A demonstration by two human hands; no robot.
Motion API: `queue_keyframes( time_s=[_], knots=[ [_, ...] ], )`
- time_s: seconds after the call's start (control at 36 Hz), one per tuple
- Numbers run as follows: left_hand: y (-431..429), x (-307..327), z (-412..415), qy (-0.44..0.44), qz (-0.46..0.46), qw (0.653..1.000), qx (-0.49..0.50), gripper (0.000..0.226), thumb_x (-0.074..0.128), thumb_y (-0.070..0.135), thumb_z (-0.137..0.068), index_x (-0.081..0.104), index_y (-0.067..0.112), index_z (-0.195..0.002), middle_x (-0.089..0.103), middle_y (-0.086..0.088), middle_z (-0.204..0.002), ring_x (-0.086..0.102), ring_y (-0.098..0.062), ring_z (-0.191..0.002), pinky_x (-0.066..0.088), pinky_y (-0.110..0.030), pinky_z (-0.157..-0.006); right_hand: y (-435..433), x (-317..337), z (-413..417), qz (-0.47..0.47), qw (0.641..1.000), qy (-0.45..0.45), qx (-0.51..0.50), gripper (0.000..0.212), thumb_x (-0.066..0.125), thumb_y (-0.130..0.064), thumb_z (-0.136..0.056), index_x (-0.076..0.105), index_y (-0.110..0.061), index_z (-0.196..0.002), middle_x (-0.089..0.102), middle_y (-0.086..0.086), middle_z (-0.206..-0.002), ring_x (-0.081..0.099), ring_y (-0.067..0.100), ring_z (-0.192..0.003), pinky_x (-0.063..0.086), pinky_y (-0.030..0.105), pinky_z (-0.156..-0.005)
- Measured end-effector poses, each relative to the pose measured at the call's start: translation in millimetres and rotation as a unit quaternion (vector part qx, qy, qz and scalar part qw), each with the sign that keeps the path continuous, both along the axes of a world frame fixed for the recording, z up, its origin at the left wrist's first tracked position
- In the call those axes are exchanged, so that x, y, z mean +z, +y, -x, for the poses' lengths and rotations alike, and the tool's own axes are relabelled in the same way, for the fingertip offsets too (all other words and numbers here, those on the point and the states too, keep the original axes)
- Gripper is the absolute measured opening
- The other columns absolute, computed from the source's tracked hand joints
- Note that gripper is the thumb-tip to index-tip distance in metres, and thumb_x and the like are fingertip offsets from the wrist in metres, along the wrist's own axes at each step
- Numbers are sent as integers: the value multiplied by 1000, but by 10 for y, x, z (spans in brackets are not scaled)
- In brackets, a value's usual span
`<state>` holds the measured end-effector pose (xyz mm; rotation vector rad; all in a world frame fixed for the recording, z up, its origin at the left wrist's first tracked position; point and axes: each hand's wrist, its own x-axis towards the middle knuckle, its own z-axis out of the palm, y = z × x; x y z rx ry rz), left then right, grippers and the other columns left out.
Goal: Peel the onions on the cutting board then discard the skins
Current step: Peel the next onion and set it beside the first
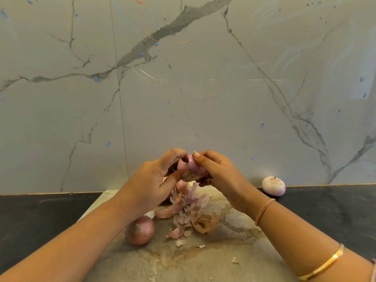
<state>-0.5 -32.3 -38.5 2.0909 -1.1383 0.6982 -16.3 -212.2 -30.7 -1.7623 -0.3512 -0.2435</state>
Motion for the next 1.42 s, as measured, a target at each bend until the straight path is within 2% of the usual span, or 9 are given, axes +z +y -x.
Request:
queue_keyframes(
  time_s=[0.28, 0.42, 0.61, 0.69, 0.78, 0.89, 0.97, 1.17, 1.42],
  knots=[
    [0, 8, 10, 7, 4, 1000, 8, 18, 48, 29, -91, 48, 37, -108, 69, 10, -93, 66, -15, -83, 55, -36, -70, 6, 7, 9, 24, 999, -22, -10, 30, 48, -39, -97, 59, -14, -111, 62, 3, -94, 57, 15, -79, 49, 22, -68],
    [1, 6, 4, 12, 6, 1000, 9, 20, 47, 26, -91, 49, 38, -106, 68, 15, -93, 66, -10, -85, 55, -31, -72, 32, -32, 6, 20, 1000, -3, 12, 38, 51, -37, -96, 54, -13, -125, 63, 11, -111, 60, 22, -92, 50, 23, -73],
    [4, 6, -5, 0, 15, 999, 51, 23, 52, 18, -95, 42, 39, -89, 58, 16, -67, 53, -11, -57, 40, -16, -49, -7, 9, -13, -116, 992, 52, -4, 34, 51, -37, -97, 65, -7, -104, 66, 10, -89, 59, 19, -77, 51, 28, -70],
    [-2, 17, -14, 21, 26, 997, 70, 2, 51, 20, -94, 50, 20, -95, 57, 19, -62, 52, -4, -54, 36, -10, -50, -30, 38, -10, -184, 980, 79, -10, 35, 50, -38, -97, 63, -7, -104, 64, 12, -87, 58, 19, -72, 53, 27, -66],
    [4, 33, -33, 35, 37, 995, 85, 11, 51, 20, -94, 52, 10, -98, 60, 16, -78, 58, 5, -69, 42, -10, -58, -42, 55, -4, -233, 967, 104, -12, 41, 49, -39, -97, 60, -4, -114, 66, 16, -88, 59, 18, -67, 54, 25, -61],
    [17, 22, -49, 53, 30, 992, 108, 4, 55, 17, -94, 52, 20, -96, 65, 7, -106, 60, -3, -99, 51, -18, -81, -51, 54, 4, -246, 963, 113, -2, 38, 47, -37, -97, 60, -5, -110, 66, 19, -88, 58, 19, -67, 51, 27, -63],
    [15, 15, -31, 47, 25, 994, 94, 36, 52, 4, -91, 47, 39, -99, 58, 12, -116, 54, 4, -108, 44, -8, -89, -40, 48, 18, -220, 969, 115, 2, 32, 47, -34, -96, 62, -6, -102, 63, 14, -83, 55, 18, -68, 49, 25, -62],
    [-29, 40, 47, 5, 14, 1000, 4, 48, 57, 49, -77, 41, 48, -122, 38, 21, -139, 46, -1, -123, 43, -14, -96, -2, 20, 41, -121, 988, 94, -10, 28, 46, -34, -98, 60, -10, -96, 55, 10, -81, 49, 16, -67, 45, 21, -57],
    [-19, 59, 30, -88, 21, 994, 64, 47, 59, 68, -72, 49, 35, -103, 49, 19, -102, 51, -5, -97, 47, -20, -79, 29, 8, 22, -70, 996, 52, 1, 25, 52, -36, -96, 61, -13, -99, 60, 11, -88, 54, 20, -75, 47, 23, -62]
  ],
)
